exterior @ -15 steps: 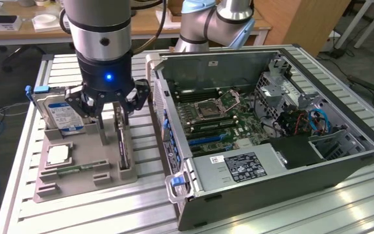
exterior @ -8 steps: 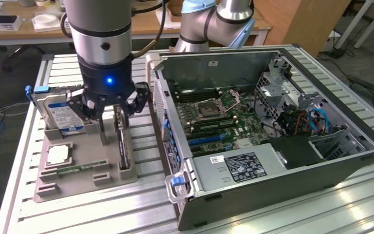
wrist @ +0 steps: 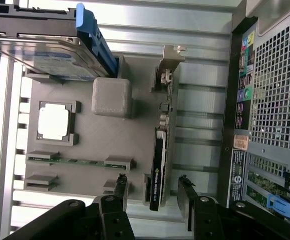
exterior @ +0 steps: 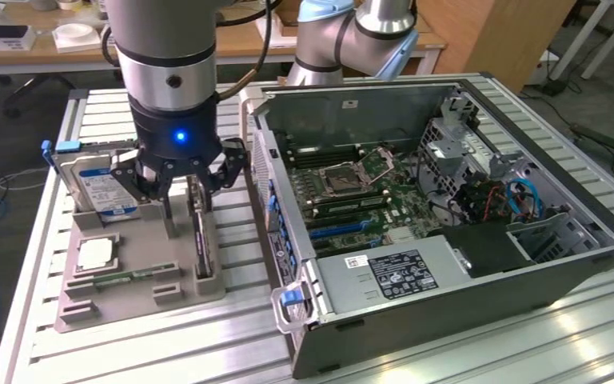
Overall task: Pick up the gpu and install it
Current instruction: 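Pick up the gpu and move the gpu toward the slot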
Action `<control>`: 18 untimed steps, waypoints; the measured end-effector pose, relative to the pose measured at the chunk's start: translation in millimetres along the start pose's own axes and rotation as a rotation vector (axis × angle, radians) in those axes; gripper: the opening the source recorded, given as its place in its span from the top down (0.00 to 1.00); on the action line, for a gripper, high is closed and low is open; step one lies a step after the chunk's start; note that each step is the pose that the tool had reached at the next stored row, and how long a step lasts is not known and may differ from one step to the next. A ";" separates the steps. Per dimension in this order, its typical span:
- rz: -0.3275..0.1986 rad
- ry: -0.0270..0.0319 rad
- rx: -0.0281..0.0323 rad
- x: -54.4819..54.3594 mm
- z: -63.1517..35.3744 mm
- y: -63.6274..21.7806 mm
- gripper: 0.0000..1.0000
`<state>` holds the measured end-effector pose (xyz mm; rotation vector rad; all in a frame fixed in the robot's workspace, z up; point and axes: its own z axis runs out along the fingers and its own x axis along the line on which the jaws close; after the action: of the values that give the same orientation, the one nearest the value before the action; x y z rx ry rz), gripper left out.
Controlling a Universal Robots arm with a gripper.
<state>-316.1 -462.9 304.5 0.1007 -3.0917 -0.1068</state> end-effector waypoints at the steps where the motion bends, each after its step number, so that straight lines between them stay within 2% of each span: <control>1: 0.000 0.0000 0.0000 0.0 0.0 0.0 0.47; 3: 0.000 -0.0027 -0.0001 0.0 0.7 0.0 0.47; 5: 0.000 -0.0103 0.0009 0.0 1.9 0.0 0.47; 10: -0.002 -0.0272 0.0106 -0.2 3.9 -0.3 0.47; 11: -0.002 -0.0297 0.0153 -0.3 4.3 -0.3 0.47; 13: -0.001 -0.0323 0.0325 -0.2 4.7 -0.3 0.47; 14: -0.001 -0.0332 0.0388 -0.2 5.2 -0.4 0.47; 15: -0.001 -0.0332 0.0413 -0.3 5.7 -0.4 0.47; 18: -0.001 -0.0330 0.0418 -0.5 8.5 -0.6 0.47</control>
<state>-316.0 -463.0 295.9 0.1032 -3.1276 -0.0443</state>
